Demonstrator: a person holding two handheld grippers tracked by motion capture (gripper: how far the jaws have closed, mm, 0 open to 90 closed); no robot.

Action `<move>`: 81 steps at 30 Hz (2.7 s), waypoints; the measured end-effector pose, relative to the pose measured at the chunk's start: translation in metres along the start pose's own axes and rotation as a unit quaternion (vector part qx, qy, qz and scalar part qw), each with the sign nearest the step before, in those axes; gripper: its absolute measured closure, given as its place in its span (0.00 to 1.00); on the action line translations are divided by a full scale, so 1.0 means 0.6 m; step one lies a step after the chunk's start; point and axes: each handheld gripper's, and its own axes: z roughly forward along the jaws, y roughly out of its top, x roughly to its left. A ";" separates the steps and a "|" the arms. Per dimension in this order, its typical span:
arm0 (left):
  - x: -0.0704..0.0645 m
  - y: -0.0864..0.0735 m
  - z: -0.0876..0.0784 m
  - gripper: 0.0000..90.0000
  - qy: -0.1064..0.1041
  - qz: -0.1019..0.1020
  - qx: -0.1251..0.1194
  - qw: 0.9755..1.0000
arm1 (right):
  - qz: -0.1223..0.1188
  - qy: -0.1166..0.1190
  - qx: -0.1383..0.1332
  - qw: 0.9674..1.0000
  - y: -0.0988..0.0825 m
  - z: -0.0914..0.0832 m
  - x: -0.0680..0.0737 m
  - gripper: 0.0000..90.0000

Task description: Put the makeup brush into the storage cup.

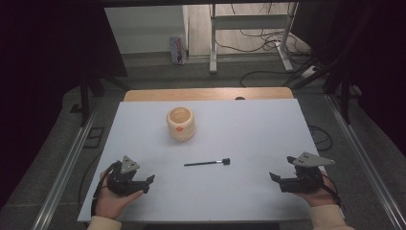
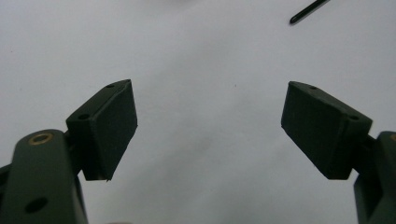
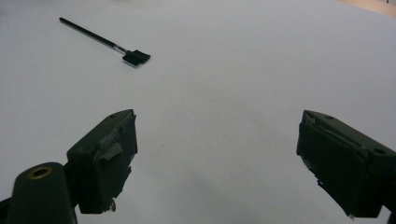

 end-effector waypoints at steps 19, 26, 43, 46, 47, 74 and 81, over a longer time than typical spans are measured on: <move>-0.002 -0.001 0.001 0.21 -0.021 0.011 0.004 1.000 | 0.014 -0.015 0.003 1.000 -0.001 -0.004 0.003 0.14; 0.001 -0.002 0.002 0.20 -0.015 -0.003 0.008 1.000 | 0.009 -0.011 0.004 1.000 -0.001 0.001 -0.002 0.15; -0.004 0.004 -0.011 0.20 -0.017 0.002 0.000 1.000 | 0.006 0.005 0.006 1.000 0.006 0.015 -0.004 0.15; -0.006 0.009 -0.012 0.21 -0.023 0.006 0.000 1.000 | 0.006 0.002 0.006 1.000 0.006 0.015 -0.003 0.15; -0.006 0.011 -0.013 0.21 -0.024 0.012 0.004 1.000 | 0.006 0.002 0.007 1.000 0.006 0.014 -0.002 0.15; -0.023 0.090 0.011 0.24 -0.067 0.076 0.028 0.994 | 0.003 0.002 0.013 1.000 0.001 0.015 -0.004 0.15; -0.035 0.111 0.014 0.24 -0.071 0.093 0.026 0.993 | 0.003 0.002 0.012 1.000 0.001 0.015 -0.004 0.15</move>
